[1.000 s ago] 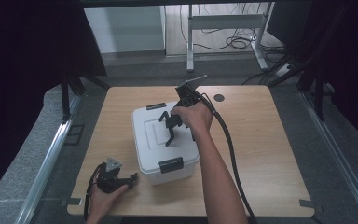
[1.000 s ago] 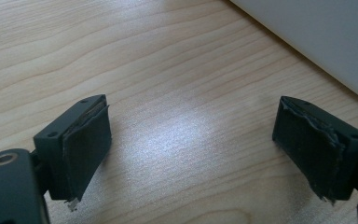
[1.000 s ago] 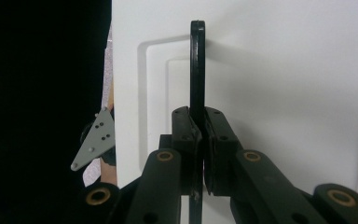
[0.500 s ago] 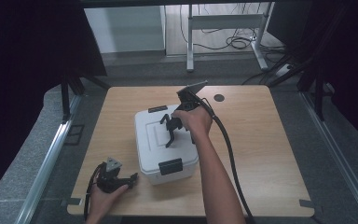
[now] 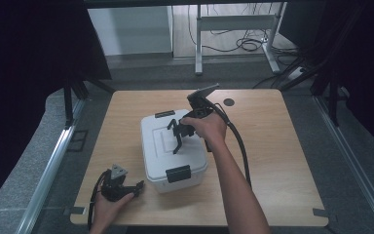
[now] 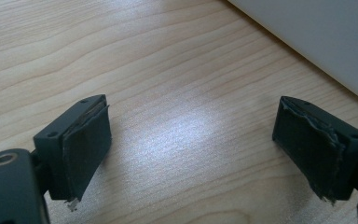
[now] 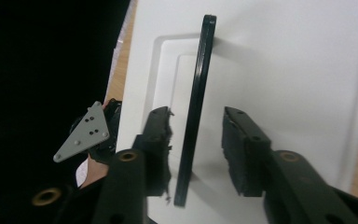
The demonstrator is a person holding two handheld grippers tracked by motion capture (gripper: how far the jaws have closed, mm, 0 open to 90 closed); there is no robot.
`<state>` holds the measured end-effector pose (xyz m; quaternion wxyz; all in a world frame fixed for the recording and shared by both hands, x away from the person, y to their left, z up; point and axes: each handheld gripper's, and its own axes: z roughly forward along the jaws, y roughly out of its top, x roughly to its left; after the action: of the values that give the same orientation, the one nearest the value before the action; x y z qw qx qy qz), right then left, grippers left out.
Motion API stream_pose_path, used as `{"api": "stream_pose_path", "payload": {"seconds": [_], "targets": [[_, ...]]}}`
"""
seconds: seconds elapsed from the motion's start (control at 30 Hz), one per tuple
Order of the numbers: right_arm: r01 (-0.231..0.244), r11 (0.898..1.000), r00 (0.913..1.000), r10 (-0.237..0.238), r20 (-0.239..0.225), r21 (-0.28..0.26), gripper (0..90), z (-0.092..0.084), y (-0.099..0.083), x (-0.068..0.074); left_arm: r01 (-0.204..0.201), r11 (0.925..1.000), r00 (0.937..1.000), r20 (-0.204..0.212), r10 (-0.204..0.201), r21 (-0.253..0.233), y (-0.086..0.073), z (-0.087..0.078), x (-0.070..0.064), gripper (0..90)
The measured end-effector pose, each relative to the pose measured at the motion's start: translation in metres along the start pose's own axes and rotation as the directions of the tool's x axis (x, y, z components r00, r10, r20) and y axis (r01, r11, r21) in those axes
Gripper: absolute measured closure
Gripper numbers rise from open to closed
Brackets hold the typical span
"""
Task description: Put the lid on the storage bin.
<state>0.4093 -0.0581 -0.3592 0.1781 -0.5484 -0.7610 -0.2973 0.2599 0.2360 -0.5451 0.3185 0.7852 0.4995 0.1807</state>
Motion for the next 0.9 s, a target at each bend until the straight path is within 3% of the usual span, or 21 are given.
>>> {"api": "stream_pose_path", "payload": {"seconds": [0.17, 0.43, 0.5, 0.67, 0.9], "targets": [[0.062, 0.997, 0.9980, -0.062, -0.006, -0.049, 52.9, -0.020, -0.012, -0.011, 0.000, 1.0000, 1.0000, 0.000, 0.000, 0.001, 0.000, 0.000, 0.000, 11.3], [0.106, 0.985, 0.9933, -0.111, -0.031, -0.137, 45.7, -0.051, -0.039, -0.048, -0.003, 1.0000, 1.0000, 0.000, 0.003, 0.001, 0.000, 0.000, 0.000, 11.3], [0.105, 0.982, 0.9923, -0.114, -0.049, -0.156, 44.9, -0.058, -0.046, -0.059, -0.003, 1.0000, 1.0000, -0.001, 0.003, 0.001, 0.000, 0.000, 0.000, 11.3], [0.120, 0.972, 0.9904, -0.131, -0.043, -0.200, 42.0, -0.072, -0.067, -0.086, -0.002, 1.0000, 1.0000, -0.001, 0.002, -0.002, 0.000, 0.000, 0.000, 11.3], [0.120, 0.960, 0.9890, -0.138, -0.055, -0.252, 40.2, -0.079, -0.104, -0.125, -0.004, 1.0000, 1.0000, -0.001, 0.004, -0.002, 0.000, 0.000, 0.000, 11.3]]}}
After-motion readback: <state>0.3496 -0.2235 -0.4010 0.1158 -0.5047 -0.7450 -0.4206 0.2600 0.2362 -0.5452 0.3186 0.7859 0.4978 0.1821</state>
